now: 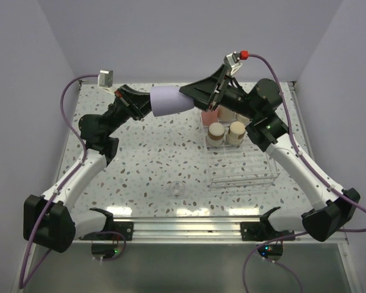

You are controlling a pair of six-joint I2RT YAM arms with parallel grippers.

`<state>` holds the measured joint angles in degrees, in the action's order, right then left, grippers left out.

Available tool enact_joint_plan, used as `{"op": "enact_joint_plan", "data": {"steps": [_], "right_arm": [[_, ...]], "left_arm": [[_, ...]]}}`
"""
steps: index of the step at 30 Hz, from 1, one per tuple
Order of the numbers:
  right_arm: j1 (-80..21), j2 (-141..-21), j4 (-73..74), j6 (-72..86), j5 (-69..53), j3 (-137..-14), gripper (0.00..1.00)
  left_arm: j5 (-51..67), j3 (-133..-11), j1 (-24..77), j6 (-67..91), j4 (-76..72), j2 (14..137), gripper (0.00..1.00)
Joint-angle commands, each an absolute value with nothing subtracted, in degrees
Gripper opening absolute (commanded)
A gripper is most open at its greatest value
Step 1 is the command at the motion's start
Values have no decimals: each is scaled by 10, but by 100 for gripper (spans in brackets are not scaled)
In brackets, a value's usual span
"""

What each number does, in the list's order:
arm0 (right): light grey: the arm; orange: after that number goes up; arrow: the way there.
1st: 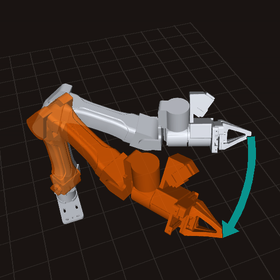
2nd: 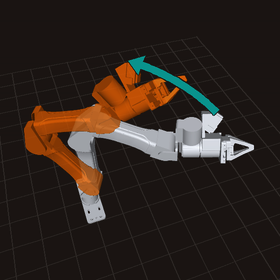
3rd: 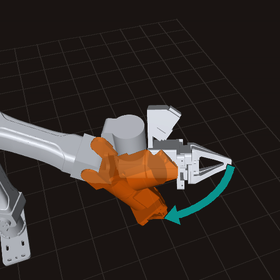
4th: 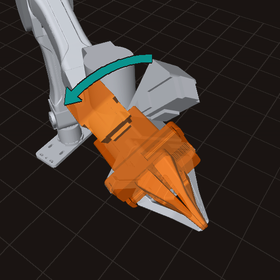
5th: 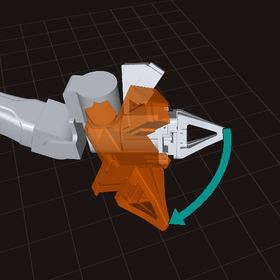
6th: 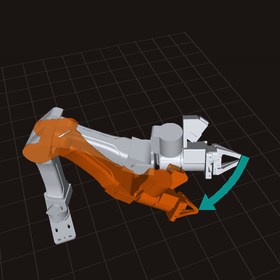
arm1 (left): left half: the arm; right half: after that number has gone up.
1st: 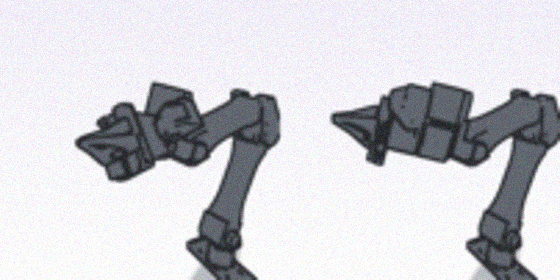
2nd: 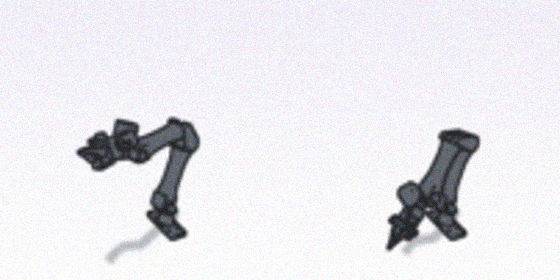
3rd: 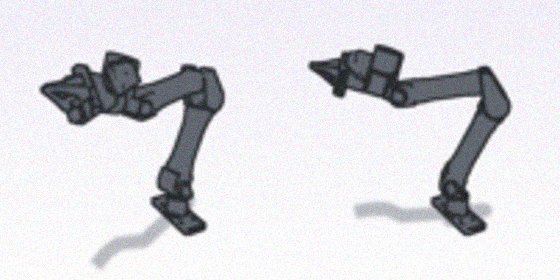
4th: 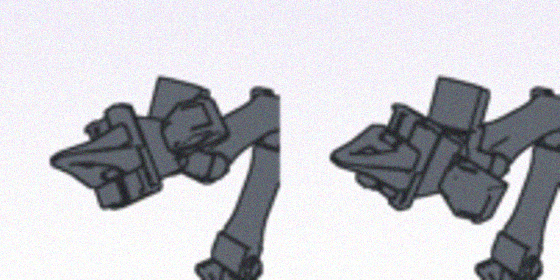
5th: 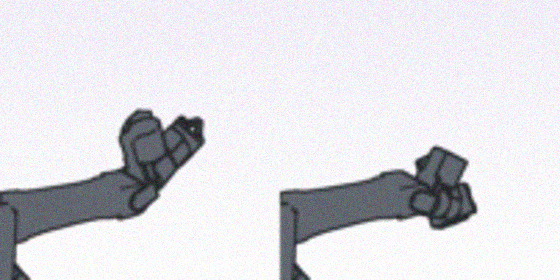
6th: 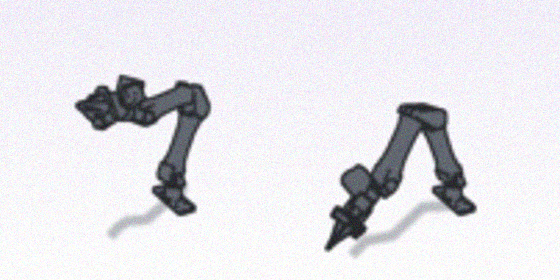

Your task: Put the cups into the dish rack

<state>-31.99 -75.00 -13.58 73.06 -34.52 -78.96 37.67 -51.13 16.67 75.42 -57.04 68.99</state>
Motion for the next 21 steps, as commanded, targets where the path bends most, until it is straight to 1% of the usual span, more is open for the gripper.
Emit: {"op": "enact_joint_plan", "data": {"steps": [1,8,12,16,19,20,21], "right_arm": [[-331,-736,-153,739,-358,-804,80],[-338,-740,-148,736,-352,-805,80],[-340,-741,-142,731,-348,-799,80],[-343,-743,-139,729,-345,-799,79],[-344,-745,-139,728,-339,-800,73],[-344,-745,-137,727,-337,-799,68],[-344,-745,-134,727,-334,-800,65]], "left_arm": [[327,-510,167,715,-540,686,0],[288,-510,171,693,-501,670,0],[244,-513,186,657,-441,651,0],[241,-525,206,640,-427,654,0],[239,-524,214,637,-426,656,0],[240,-522,216,637,-427,656,0],[244,-522,217,635,-429,657,0]]}}
